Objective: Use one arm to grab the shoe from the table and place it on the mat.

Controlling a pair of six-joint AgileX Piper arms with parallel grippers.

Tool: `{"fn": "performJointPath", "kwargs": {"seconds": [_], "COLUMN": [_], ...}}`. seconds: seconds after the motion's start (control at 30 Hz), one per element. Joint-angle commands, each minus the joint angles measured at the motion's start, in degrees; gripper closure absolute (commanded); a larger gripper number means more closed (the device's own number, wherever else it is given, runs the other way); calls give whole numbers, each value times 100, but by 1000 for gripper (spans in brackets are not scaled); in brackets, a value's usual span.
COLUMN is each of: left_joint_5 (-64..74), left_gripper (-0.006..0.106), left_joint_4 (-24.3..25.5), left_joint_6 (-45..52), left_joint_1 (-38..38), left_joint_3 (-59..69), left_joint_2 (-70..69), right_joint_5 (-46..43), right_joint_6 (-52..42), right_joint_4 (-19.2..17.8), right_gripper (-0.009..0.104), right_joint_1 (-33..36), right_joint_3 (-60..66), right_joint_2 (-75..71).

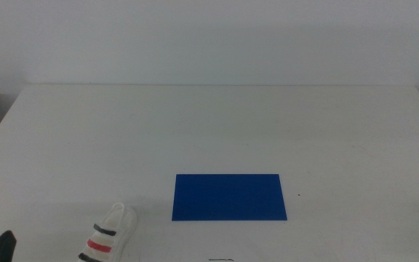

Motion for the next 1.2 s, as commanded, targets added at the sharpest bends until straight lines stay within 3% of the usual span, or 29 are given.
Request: {"fn": "performJointPath", "kwargs": {"seconds": [0.0, 0.13, 0.33, 0.57, 0.77, 1.03, 1.17], "left_joint_5": [-296, 1114, 2598, 4509, 4636, 4585, 4562], "left_gripper": [7, 7, 7, 7, 7, 7, 7], "left_joint_4": [-109, -539, -679, -1023, -1083, -1875, -1435], "left_joint_6": [-65, -65, 721, 673, 822, 2141, 2026], "left_joint_1": [-6, -13, -13, -13, -13, -100, -757], "left_joint_3": [-239, -1302, -3028, -4240, -4447, -4954, -5416], "left_joint_2": [234, 961, 2502, 4007, 5186, 6683, 7392], "right_joint_5": [-433, -433, -433, -433, -433, -433, -433], "right_joint_6": [-25, -25, -25, -25, -25, -25, -25], "right_joint_4": [-51, -51, -51, -51, -51, -51, -51], "right_gripper": [1, 1, 1, 1, 1, 1, 1], "right_joint_1": [9, 9, 9, 9, 9, 9, 9], "right_joint_3": [-106, -106, -106, -106, -106, -106, -106], "right_joint_2": [-111, -111, -111, -111, -111, -111, -111]}}
